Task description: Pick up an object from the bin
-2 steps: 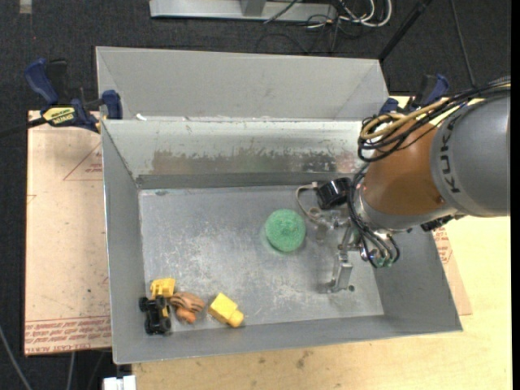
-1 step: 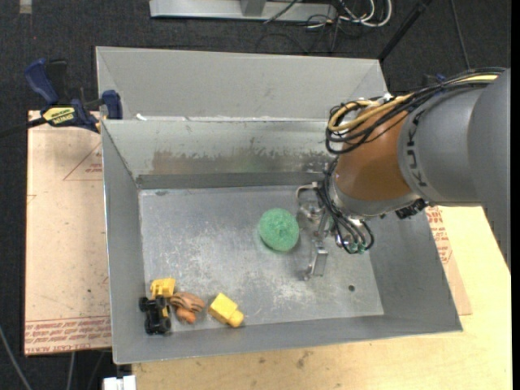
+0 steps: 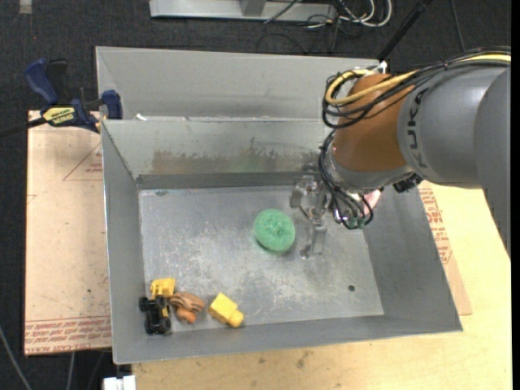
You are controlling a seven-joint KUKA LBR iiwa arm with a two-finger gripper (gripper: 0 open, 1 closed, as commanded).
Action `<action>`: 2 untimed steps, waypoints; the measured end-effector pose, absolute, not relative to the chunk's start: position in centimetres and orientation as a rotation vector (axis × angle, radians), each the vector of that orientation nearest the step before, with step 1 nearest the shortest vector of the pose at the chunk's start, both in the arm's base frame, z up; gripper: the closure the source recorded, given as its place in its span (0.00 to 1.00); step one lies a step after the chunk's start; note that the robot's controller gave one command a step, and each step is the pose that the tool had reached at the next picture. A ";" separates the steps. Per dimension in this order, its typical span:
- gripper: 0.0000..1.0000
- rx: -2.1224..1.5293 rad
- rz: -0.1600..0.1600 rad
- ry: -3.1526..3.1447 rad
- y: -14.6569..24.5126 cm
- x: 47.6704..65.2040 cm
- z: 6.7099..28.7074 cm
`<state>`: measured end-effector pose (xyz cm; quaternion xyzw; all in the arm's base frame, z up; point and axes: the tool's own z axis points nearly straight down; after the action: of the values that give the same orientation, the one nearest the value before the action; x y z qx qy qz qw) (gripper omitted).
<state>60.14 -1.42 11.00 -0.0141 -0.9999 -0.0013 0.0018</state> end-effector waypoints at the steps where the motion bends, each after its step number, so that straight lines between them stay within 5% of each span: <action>1: 0.00 0.024 0.000 -3.155 -0.2 61.2 12.9; 2: 0.00 0.045 -0.001 -3.146 1.5 60.7 8.4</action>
Offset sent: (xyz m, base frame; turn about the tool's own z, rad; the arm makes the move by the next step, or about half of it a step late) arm 0.0032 0.0355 -0.0393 -0.0563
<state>60.71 1.53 8.40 0.0143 -0.9999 -0.0004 -0.0023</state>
